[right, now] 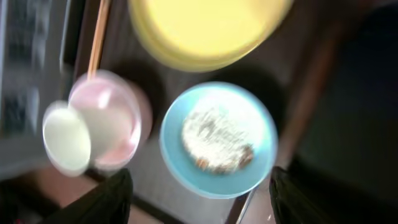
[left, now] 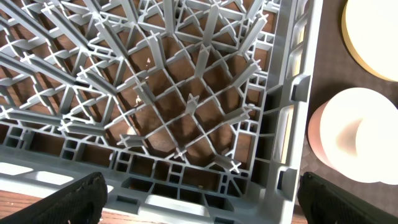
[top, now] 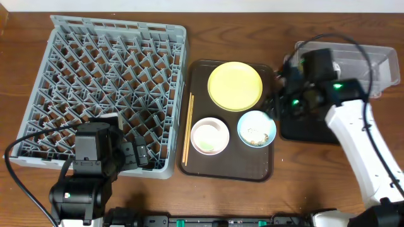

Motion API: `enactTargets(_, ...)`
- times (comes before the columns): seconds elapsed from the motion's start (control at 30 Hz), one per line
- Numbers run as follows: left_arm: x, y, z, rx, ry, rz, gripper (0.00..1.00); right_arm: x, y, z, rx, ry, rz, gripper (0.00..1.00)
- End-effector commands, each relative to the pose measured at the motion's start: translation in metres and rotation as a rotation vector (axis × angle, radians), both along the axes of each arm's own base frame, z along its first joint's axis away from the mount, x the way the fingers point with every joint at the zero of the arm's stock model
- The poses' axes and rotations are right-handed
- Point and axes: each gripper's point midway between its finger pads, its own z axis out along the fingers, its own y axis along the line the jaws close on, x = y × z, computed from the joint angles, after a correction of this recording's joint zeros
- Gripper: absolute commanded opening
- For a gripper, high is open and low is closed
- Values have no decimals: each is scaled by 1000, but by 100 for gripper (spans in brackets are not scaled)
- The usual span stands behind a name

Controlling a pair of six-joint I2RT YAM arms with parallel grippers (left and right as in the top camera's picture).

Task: Sort waste into correct bins and load items into the dishwasher
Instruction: 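Move the tissue with the right gripper and release it into the clear bin, then lower the right gripper to the blue rice bowl and grip its rim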

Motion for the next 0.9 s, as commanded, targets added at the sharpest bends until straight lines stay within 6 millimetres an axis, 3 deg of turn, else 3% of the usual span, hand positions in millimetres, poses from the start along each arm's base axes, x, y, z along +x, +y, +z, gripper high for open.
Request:
enactTargets(0.0,2,-1,7,-2,-17,1,98,-21,13,-18,-114,4,157,68)
enactTargets(0.1,2,-1,7,-2,-17,1,98,-32,29,-30,-143,-2,234,62)
enactTargets(0.2,2,-1,7,-2,-17,1,98,-39,45,-45,-152,-20,288,49)
enactTargets(0.43,2,-1,7,-2,-17,1,98,-50,72,-82,-118,-60,314,45)
enactTargets(0.6,1,-1,6,-2,-11,1,98,-51,74,-101,-121,-71,276,43)
enactTargets(0.73,1,-1,6,-2,-10,1,98,-53,78,-109,-109,-88,276,36)
enactTargets(0.87,1,-1,6,-2,-10,1,98,-51,69,-117,-152,-91,211,33)
